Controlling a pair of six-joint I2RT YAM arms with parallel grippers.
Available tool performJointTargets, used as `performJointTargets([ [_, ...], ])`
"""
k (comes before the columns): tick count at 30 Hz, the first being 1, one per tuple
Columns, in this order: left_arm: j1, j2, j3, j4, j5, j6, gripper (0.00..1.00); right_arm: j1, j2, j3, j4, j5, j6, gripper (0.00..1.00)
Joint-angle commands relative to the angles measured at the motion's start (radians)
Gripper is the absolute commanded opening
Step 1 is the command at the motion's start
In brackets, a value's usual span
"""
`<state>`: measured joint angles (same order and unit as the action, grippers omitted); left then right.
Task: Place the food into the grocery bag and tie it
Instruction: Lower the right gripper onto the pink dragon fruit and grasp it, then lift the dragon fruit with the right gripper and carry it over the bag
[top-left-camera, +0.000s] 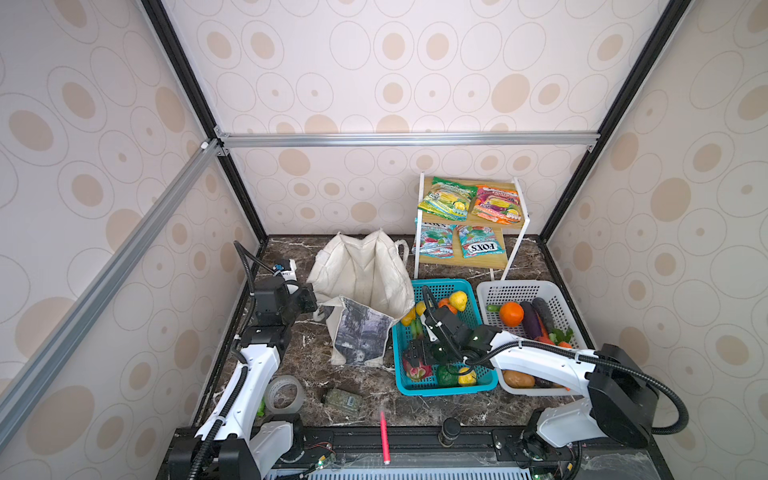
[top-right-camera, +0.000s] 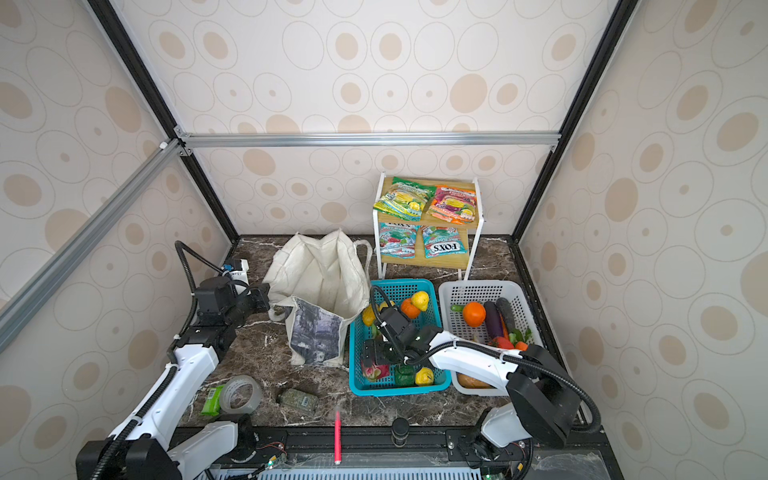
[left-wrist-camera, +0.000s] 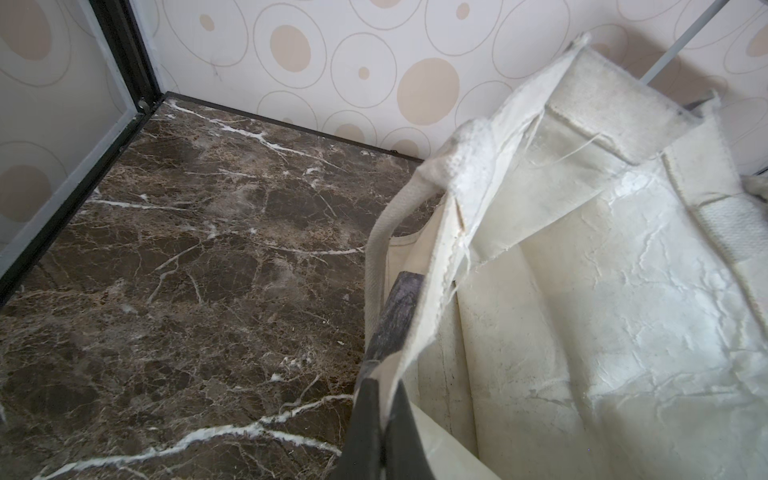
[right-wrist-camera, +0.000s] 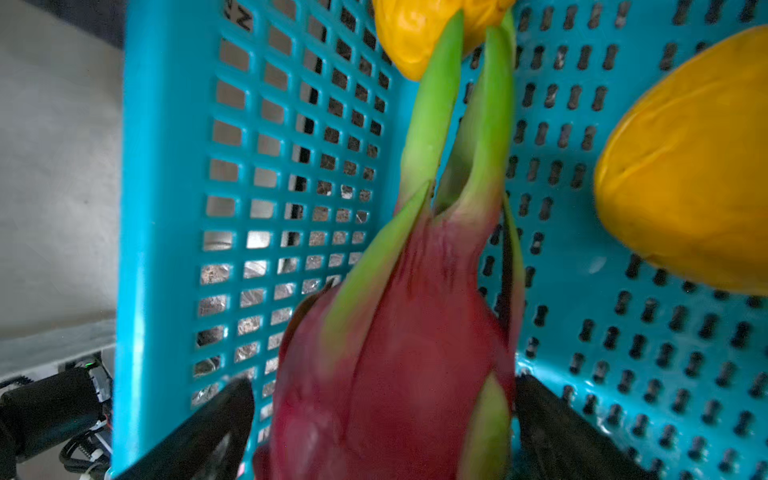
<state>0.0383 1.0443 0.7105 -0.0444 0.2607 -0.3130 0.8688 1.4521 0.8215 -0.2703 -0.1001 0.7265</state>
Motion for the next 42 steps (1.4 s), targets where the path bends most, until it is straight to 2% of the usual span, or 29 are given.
performJointTargets([
  [1, 0.006, 0.003, 0.038, -0.033, 0.014, 0.011, 0.00, 0.005, 0.017, -0.026, 0.046, 0.033, 0.046, 0.99],
  [6, 0.005, 0.000, 0.038, -0.034, 0.013, 0.009, 0.00, 0.005, 0.036, -0.012, 0.031, 0.060, 0.035, 0.91],
  [10, 0.005, -0.004, 0.038, -0.035, 0.013, 0.008, 0.00, 0.005, 0.075, 0.015, -0.004, 0.053, 0.024, 0.93],
  [12, 0.005, -0.007, 0.035, -0.035, 0.021, 0.007, 0.00, 0.005, 0.074, 0.019, -0.023, 0.074, 0.023, 0.91],
  [16, 0.005, -0.009, 0.035, -0.035, 0.021, 0.007, 0.00, 0.004, -0.023, -0.008, -0.019, 0.099, 0.031, 0.82],
  [27, 0.005, -0.013, 0.037, -0.042, 0.014, 0.011, 0.00, 0.005, -0.328, 0.058, -0.206, 0.256, -0.039, 0.81],
  [32, 0.004, -0.027, 0.032, -0.038, 0.010, 0.011, 0.00, 0.005, -0.382, 0.215, -0.342, 0.346, -0.150, 0.80],
  [36, 0.005, -0.015, 0.035, -0.037, 0.021, 0.009, 0.00, 0.005, -0.357, 0.376, -0.366, 0.362, -0.245, 0.80],
  [42, 0.004, -0.007, 0.034, -0.037, 0.039, 0.009, 0.00, 0.003, -0.126, 0.678, -0.307, 0.388, -0.363, 0.81],
])
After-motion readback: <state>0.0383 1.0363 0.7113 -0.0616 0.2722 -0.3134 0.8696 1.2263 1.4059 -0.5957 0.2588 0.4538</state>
